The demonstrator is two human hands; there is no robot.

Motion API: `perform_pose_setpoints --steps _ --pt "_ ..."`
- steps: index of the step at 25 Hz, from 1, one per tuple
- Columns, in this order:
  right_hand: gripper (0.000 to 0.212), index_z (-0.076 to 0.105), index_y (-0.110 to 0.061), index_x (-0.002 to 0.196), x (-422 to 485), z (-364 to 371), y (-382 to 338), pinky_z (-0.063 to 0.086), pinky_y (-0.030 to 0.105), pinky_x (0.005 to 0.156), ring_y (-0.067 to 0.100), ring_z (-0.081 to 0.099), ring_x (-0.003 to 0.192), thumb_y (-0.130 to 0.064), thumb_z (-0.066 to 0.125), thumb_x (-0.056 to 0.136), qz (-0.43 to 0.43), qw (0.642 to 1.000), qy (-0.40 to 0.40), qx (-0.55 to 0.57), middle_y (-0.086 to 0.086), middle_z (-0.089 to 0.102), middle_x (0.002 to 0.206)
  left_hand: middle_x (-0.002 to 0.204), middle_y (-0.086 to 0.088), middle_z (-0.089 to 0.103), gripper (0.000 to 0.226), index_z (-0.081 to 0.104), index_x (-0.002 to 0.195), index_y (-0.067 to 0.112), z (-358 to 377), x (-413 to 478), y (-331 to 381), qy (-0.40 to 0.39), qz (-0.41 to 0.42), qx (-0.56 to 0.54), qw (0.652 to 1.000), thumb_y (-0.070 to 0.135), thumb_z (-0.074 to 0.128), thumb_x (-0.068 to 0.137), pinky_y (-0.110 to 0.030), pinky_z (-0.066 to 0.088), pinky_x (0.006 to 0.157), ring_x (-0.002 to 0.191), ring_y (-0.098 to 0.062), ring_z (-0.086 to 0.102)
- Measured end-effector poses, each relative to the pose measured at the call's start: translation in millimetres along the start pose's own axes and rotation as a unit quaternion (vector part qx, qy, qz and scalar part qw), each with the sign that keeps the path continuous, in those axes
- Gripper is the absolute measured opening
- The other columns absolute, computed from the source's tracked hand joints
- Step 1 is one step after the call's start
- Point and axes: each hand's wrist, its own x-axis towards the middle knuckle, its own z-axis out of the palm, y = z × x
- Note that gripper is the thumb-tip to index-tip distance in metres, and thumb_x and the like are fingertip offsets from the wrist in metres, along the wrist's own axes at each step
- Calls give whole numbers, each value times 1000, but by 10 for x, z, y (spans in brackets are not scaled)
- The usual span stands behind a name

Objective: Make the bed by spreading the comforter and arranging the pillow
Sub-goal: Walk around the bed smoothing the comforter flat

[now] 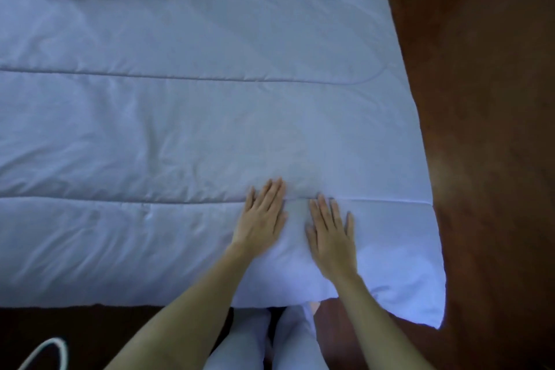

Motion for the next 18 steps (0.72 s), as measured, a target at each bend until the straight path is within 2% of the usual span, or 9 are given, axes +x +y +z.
perform_pose_setpoints --steps 2,3,6,7,9,11,12,15,18 --pt "58 30 -22 148 -208 -35 207 24 53 109 21 28 142 -44 25 94 77 996 -40 14 -2 29 156 151 -6 38 61 37 144 8 77 -153 -140 -9 13 36 999 39 33 92 -47 23 112 137 -25 40" --pt "61 25 -22 150 -305 -54 388 25 55 110 22 26 143 -46 22 94 123 991 -57 9 -3 23 158 153 -5 34 62 34 146 10 93 -224 -242 0 -24 43 999 40 31 92 -46 17 113 140 -24 36" --pt "61 -1 -24 152 -545 -218 970 19 60 112 20 8 149 -47 18 99 227 965 -130 -30 -10 -7 159 161 -6 11 68 12 152 12 35 -375 -531 7 -279 7 960 47 28 96 -46 2 117 148 -23 13" --pt "61 -5 -25 152 -555 -309 1113 17 60 113 19 4 149 -45 20 100 244 957 -148 -50 -12 -9 160 161 -8 6 71 8 152 10 -27 -350 -587 3 -355 -15 935 49 29 96 -49 1 118 148 -25 7" --pt "58 1 -23 152 -411 -587 1253 13 58 113 20 5 149 -41 21 101 287 938 -190 -42 -10 0 161 160 -13 4 73 10 151 4 -222 -188 -558 -4 -424 -38 905 47 31 96 -53 2 118 148 -29 2" --pt "55 17 -21 151 -140 -935 1253 19 48 114 23 21 145 -37 29 100 324 926 -171 88 0 21 159 159 -16 12 66 20 149 3 -466 88 -351 3 -397 -46 917 42 32 97 -52 2 118 148 -32 5" --pt "53 24 -20 150 12 -1141 1243 25 40 113 24 31 141 -34 34 100 308 926 -142 164 4 32 155 157 -16 21 60 28 147 5 -629 276 -147 8 -358 -59 932 39 33 98 -51 6 117 146 -32 13" --pt "39 50 -13 136 413 -1866 1121 32 22 107 17 51 127 -21 47 98 168 936 -25 309 6 55 138 135 -12 55 37 55 127 15 -1184 900 665 44 -237 -151 959 26 35 97 -42 39 106 124 -32 51" --pt "25 65 -12 117 630 -2654 1200 47 30 99 13 64 101 -15 50 96 68 904 98 410 2 70 109 129 -3 60 31 60 122 21 -1777 1312 1714 138 -117 -277 944 20 42 96 -33 42 100 119 -24 56"
